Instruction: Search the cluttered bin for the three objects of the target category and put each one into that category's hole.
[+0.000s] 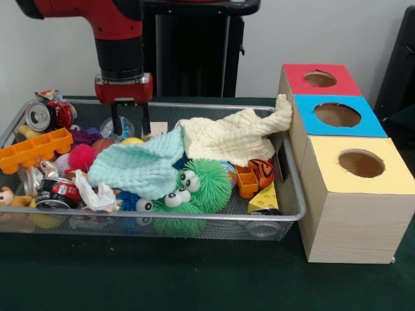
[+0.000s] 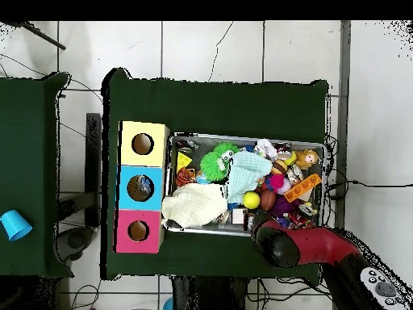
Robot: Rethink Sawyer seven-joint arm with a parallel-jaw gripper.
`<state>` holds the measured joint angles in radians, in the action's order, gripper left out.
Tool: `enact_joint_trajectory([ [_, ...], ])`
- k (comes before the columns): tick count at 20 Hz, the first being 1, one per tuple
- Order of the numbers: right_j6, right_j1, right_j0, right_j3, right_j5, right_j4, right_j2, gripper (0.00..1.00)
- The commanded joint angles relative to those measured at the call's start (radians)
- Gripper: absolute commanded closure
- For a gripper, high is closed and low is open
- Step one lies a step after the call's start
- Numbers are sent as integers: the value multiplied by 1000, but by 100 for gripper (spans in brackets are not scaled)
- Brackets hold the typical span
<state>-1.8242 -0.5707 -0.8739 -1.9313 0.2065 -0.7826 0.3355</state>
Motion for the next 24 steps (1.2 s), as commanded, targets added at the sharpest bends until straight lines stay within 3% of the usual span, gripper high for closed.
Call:
enact_joint_trajectory([
  [1,39,80,-61,115,-34,-81,28,0],
  [8,19,51,-60,69,-44,-84,14,0],
  [15,-23,52,-24,70,-65,-84,-23,0],
  [24,-23,46,-23,67,-51,-59,-18,0],
])
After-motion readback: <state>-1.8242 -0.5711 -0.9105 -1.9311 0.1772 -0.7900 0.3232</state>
